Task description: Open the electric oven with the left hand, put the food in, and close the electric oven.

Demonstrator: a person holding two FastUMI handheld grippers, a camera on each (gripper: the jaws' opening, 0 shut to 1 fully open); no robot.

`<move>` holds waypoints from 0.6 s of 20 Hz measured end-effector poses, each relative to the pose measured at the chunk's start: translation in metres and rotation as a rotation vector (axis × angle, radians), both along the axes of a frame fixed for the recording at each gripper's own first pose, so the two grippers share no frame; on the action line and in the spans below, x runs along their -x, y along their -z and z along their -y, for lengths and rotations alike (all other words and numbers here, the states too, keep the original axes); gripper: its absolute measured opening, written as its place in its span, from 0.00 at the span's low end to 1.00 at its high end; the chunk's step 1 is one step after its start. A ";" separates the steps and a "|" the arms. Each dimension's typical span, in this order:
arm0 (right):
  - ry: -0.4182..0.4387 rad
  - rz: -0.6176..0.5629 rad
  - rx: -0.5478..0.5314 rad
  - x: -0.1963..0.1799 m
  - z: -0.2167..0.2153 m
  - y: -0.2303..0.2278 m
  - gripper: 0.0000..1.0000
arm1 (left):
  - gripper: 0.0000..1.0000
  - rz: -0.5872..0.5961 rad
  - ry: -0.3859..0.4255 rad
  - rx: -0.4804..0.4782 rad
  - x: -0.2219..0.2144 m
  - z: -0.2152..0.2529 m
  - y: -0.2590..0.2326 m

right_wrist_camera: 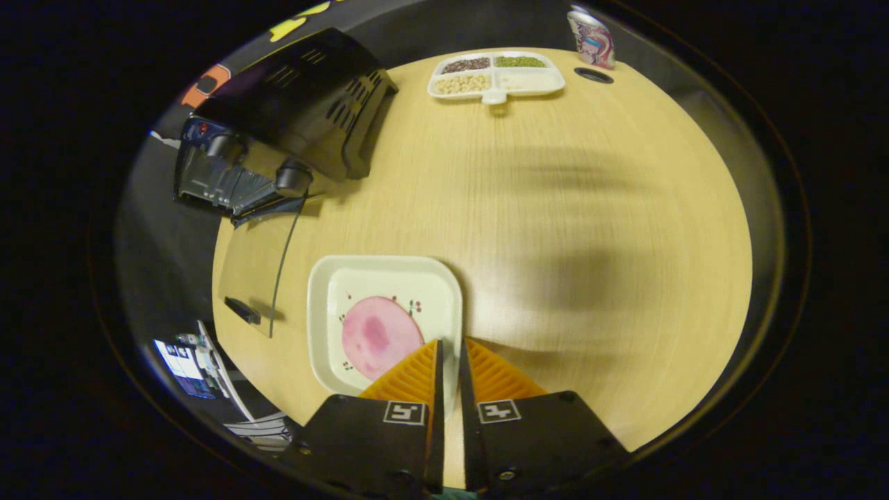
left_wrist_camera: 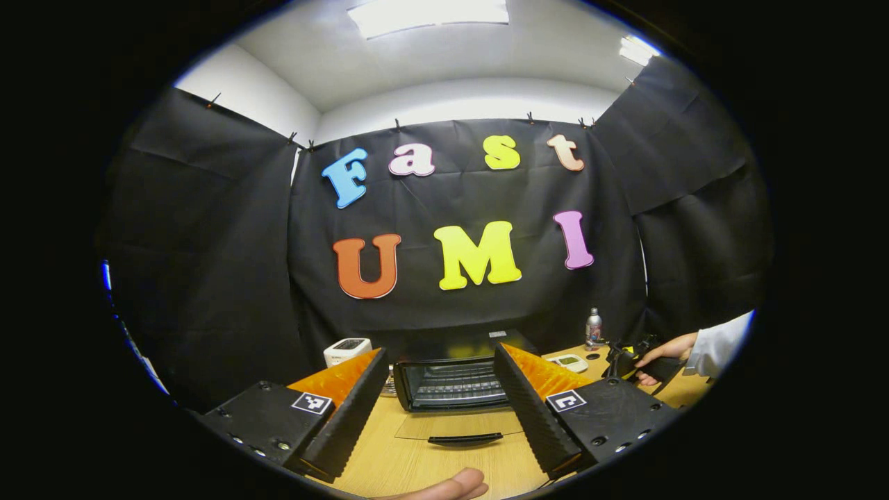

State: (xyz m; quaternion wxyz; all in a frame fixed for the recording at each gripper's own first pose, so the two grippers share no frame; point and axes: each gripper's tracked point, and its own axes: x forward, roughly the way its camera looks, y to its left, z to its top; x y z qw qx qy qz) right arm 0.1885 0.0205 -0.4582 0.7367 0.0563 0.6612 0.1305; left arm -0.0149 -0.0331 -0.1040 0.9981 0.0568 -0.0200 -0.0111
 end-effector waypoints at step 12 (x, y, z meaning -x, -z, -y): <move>0.103 -0.045 -0.239 0.005 0.019 -0.006 0.02 | 0.96 -0.013 -0.015 0.066 0.028 -0.014 -0.010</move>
